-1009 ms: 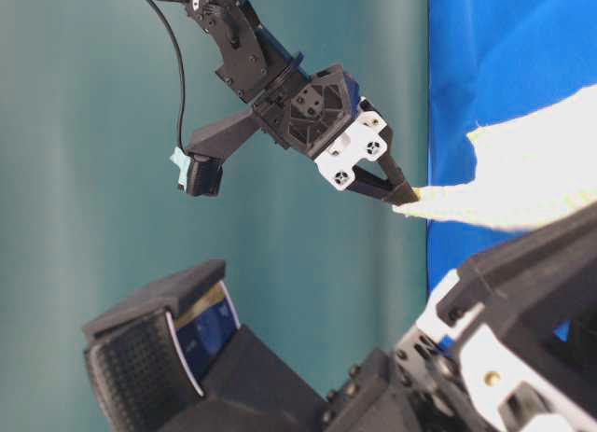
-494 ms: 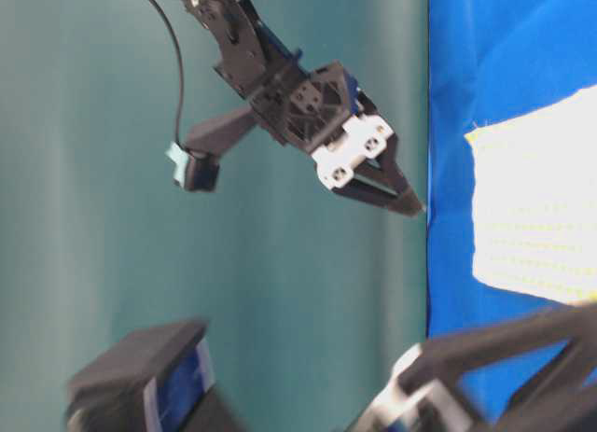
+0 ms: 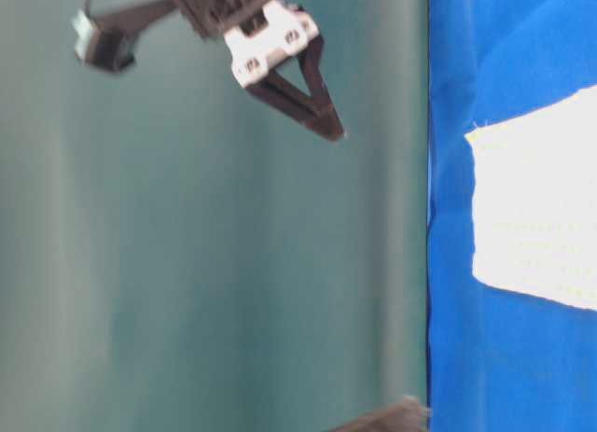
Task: Fold the yellow towel.
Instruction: 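Lay the strip down vertically and open both grippers, then grasp the strip's top corners with both grippers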
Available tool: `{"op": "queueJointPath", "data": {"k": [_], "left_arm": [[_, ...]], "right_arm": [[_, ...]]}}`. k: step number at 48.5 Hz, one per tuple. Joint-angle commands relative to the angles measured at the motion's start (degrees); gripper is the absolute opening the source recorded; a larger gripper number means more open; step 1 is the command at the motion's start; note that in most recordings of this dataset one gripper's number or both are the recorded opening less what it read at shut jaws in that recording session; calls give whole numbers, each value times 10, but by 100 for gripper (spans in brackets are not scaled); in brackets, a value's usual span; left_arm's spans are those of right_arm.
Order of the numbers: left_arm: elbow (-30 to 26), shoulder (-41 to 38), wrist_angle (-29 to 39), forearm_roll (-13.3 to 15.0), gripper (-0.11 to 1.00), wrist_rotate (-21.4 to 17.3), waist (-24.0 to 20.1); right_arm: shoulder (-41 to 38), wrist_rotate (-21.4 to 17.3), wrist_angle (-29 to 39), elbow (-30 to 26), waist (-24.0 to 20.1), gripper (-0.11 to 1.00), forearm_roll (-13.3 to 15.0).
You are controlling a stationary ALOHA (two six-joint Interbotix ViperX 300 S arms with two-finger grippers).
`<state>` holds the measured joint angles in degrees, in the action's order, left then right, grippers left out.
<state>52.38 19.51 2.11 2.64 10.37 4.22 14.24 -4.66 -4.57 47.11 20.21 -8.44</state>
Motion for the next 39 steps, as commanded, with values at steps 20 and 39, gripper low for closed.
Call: {"op": "queueJointPath", "data": {"k": [20, 39], "left_arm": [[12, -15, -104, 0, 82, -13, -64], [-9, -79, -152, -4, 83, -52, -170]], "right_arm": [[56, 2, -40, 47, -75, 71, 1], [-14, 2, -39, 18, 18, 78, 1]]}}
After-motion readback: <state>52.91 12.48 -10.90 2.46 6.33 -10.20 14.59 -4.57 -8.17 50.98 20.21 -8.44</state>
